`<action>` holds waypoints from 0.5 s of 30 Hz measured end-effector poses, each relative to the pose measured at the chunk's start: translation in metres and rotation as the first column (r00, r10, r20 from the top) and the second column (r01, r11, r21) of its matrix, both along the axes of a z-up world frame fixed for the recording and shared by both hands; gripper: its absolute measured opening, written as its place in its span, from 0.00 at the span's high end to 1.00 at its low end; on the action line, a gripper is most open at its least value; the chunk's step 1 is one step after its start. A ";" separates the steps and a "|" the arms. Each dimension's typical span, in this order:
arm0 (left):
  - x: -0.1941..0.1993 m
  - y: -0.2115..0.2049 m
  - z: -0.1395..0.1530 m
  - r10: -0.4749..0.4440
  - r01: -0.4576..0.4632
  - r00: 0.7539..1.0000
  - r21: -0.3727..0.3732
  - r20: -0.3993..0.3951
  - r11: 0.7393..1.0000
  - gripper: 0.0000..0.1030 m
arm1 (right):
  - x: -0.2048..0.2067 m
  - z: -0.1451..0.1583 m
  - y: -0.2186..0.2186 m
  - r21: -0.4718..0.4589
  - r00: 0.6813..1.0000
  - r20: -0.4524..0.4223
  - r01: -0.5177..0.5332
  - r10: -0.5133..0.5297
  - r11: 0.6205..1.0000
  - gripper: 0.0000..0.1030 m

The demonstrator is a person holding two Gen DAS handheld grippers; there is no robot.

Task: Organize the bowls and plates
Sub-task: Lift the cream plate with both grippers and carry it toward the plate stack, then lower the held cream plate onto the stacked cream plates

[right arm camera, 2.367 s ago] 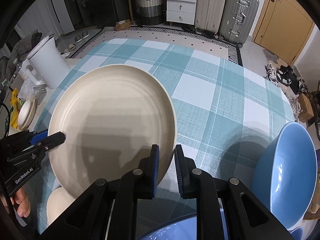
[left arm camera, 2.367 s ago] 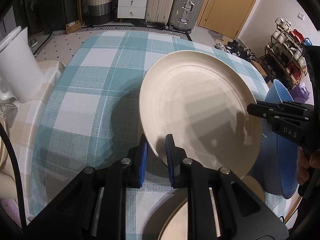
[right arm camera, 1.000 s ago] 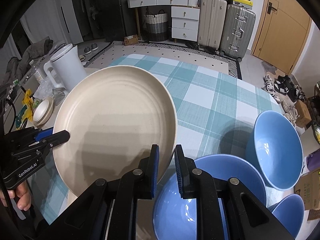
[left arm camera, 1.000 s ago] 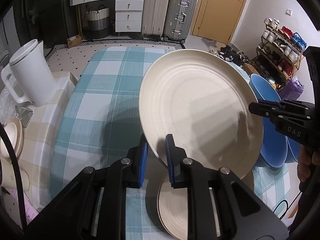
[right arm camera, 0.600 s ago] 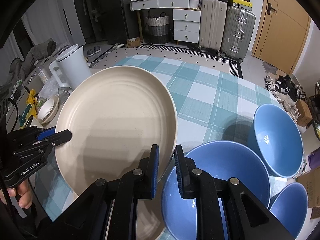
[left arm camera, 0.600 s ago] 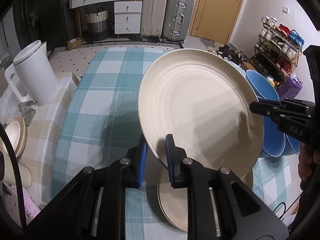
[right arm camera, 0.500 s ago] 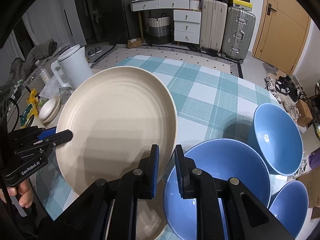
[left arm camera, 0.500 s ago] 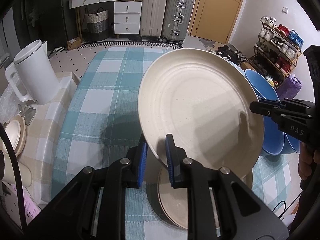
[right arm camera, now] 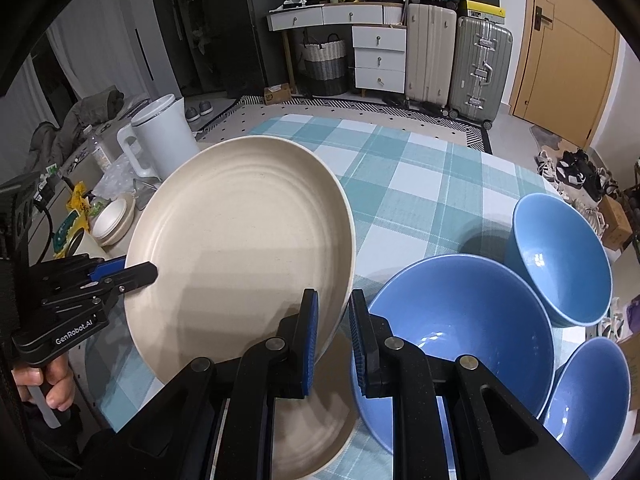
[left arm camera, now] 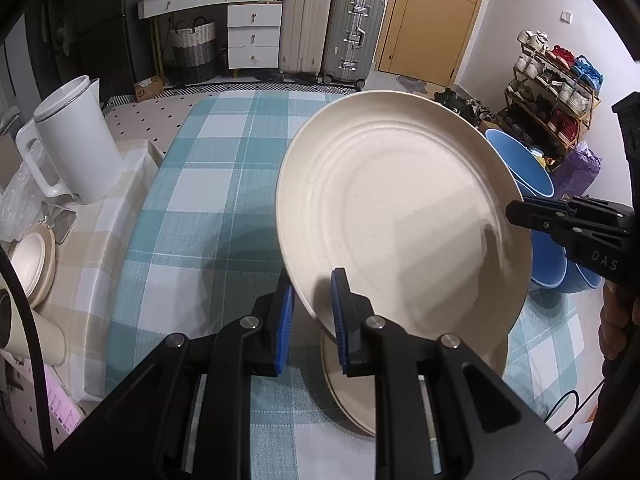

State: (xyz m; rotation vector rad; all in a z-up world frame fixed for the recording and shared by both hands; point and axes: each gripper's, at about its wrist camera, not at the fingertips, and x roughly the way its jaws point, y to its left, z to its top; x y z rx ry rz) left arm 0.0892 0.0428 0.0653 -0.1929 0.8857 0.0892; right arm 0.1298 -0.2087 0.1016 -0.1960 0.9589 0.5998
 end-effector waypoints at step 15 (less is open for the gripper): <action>-0.023 -0.009 -0.007 -0.013 0.012 1.000 0.015 0.020 1.000 0.86 | -0.022 -0.002 -0.009 0.026 1.000 0.022 0.008 -0.008 1.000 0.84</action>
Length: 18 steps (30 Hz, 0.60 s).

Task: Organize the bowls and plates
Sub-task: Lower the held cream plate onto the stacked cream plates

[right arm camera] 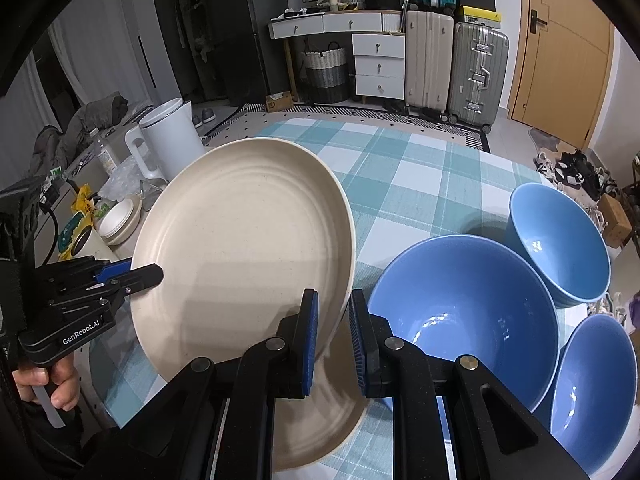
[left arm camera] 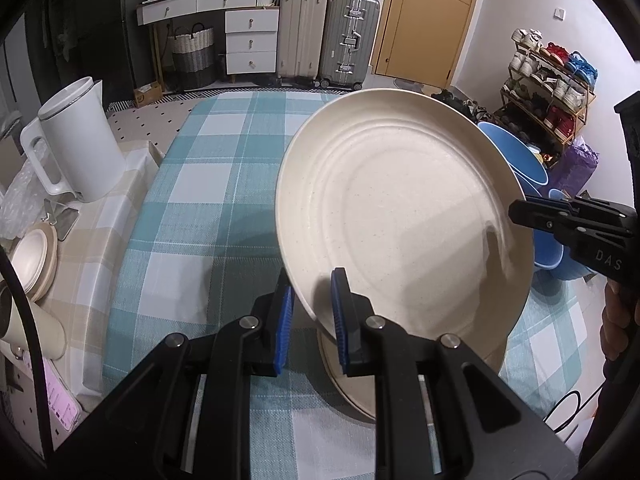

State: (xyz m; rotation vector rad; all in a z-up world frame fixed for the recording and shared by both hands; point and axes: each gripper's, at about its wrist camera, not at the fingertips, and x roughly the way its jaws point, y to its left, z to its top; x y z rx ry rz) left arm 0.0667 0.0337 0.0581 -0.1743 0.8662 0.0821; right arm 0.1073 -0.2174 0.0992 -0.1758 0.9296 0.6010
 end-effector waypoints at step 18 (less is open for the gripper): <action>-0.017 -0.015 -0.009 -0.036 0.036 0.999 0.011 0.021 0.999 0.86 | -0.029 -0.002 -0.017 0.000 0.999 0.022 0.036 -0.036 0.999 0.84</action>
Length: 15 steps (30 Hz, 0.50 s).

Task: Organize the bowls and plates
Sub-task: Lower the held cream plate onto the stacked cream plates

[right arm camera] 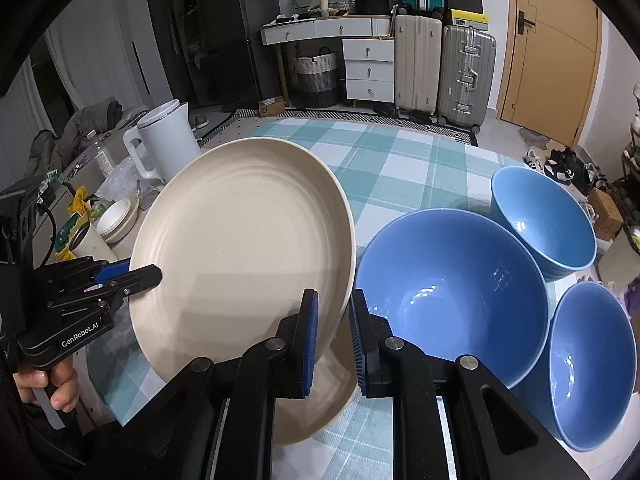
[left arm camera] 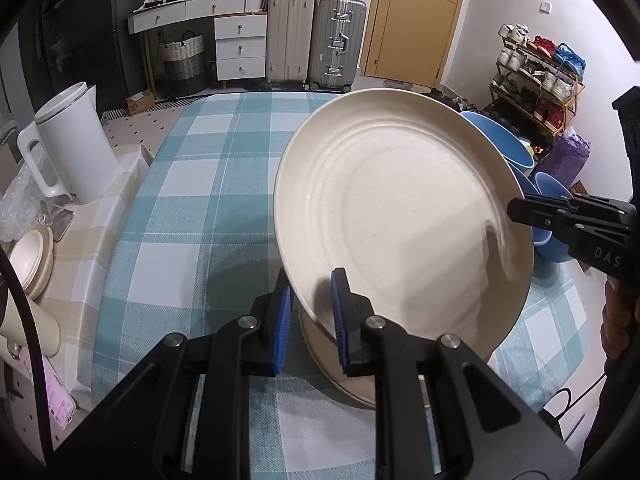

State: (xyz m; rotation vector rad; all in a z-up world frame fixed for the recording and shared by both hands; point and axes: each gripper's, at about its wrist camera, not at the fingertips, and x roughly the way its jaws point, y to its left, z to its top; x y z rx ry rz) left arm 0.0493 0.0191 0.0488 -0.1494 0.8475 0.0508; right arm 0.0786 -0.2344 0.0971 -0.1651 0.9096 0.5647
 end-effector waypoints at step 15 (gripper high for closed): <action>-0.007 -0.005 -0.016 -0.024 0.024 1.000 0.004 -0.019 1.000 0.86 | -0.017 -0.013 -0.006 -0.002 1.000 -0.012 0.020 -0.020 1.000 0.84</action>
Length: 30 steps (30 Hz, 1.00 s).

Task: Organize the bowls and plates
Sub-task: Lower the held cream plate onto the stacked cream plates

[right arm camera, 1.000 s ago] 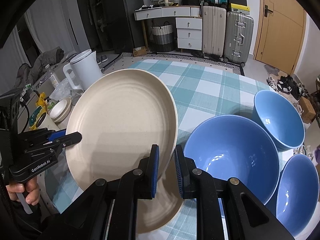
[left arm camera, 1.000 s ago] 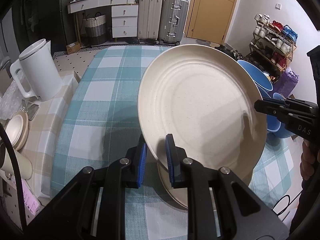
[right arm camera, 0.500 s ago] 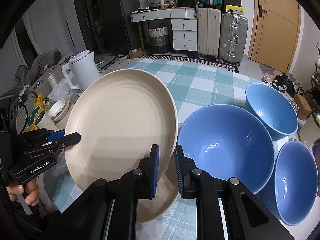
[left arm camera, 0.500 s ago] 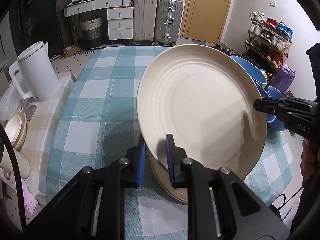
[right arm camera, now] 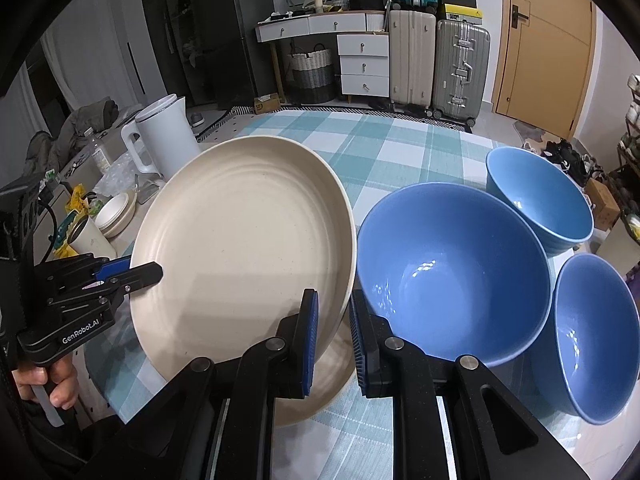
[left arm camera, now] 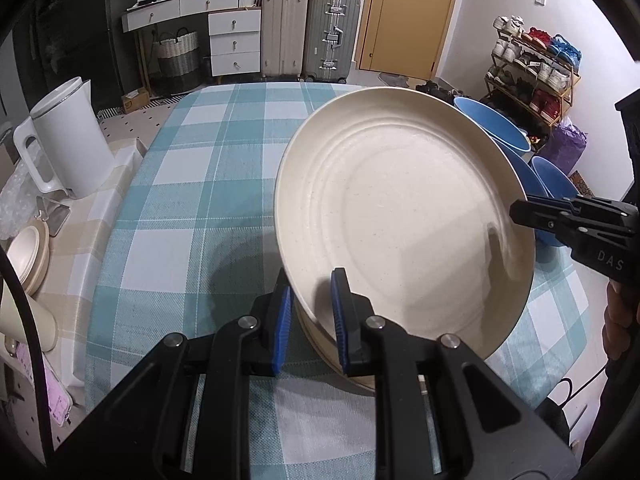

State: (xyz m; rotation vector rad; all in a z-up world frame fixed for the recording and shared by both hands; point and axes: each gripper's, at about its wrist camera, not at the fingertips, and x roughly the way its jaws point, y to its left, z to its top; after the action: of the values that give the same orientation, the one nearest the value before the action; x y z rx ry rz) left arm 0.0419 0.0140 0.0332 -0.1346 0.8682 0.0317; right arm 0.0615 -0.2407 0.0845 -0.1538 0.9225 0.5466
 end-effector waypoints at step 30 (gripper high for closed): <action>0.009 -0.002 -0.026 -0.038 0.039 0.998 0.026 -0.054 0.999 0.85 | -0.022 -0.032 -0.008 0.002 0.998 -0.047 0.039 -0.039 0.999 0.83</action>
State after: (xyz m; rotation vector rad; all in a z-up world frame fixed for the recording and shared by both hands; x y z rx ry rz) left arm 0.0510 0.0122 0.0073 -0.0918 0.9233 0.0114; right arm 0.0400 -0.2491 0.0528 -0.1202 0.9685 0.5174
